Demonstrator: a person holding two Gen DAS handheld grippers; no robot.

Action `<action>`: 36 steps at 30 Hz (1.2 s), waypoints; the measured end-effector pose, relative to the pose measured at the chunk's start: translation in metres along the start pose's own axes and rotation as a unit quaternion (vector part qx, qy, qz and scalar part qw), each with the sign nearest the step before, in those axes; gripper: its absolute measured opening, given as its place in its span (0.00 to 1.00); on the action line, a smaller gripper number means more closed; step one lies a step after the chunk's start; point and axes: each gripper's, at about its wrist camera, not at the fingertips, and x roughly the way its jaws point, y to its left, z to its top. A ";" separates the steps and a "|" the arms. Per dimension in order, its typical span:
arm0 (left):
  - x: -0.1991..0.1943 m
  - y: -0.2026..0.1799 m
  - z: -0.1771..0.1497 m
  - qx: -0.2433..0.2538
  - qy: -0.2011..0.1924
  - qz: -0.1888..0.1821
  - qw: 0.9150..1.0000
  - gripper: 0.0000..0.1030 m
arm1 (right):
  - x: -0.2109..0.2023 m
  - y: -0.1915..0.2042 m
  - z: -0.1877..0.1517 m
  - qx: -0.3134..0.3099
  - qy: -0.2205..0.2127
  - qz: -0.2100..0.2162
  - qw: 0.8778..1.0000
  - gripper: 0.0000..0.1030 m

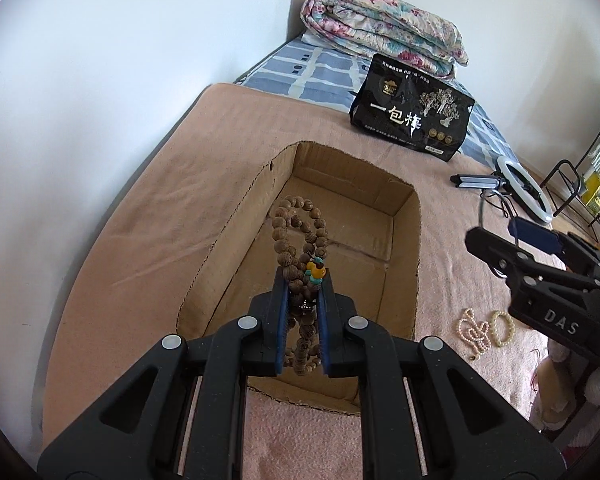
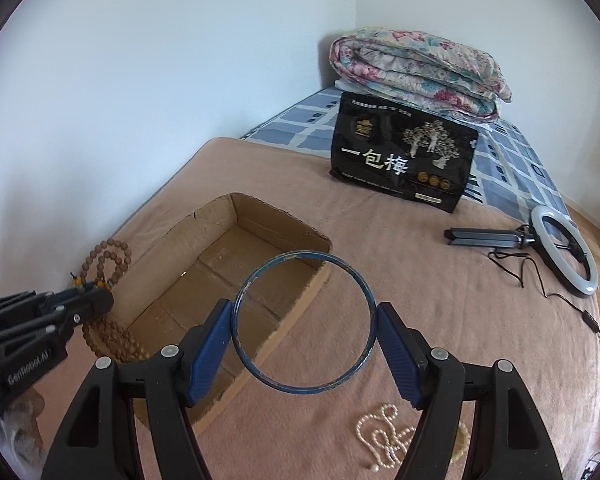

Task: Organize jewelry
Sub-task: 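Carry the bead strand and bangle in both tools over the cardboard box, then open both tools to drop the bead strand and bangle into the box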

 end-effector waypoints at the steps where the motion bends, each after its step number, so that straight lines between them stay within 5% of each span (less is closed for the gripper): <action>1: 0.003 0.000 -0.001 0.001 0.003 0.001 1.000 0.10 | 0.004 0.002 0.001 -0.001 0.001 0.000 1.000 0.71; 24: 0.023 0.007 -0.003 0.005 0.016 0.017 1.000 0.11 | 0.055 0.015 0.008 0.006 0.025 0.011 1.000 0.72; 28: 0.022 0.007 -0.003 0.007 0.013 0.021 1.000 0.18 | 0.052 0.013 0.009 0.008 0.017 0.007 1.000 0.86; 36: 0.010 -0.002 -0.006 0.023 -0.004 0.026 0.999 0.23 | 0.038 0.007 0.007 0.012 0.009 0.003 1.000 0.87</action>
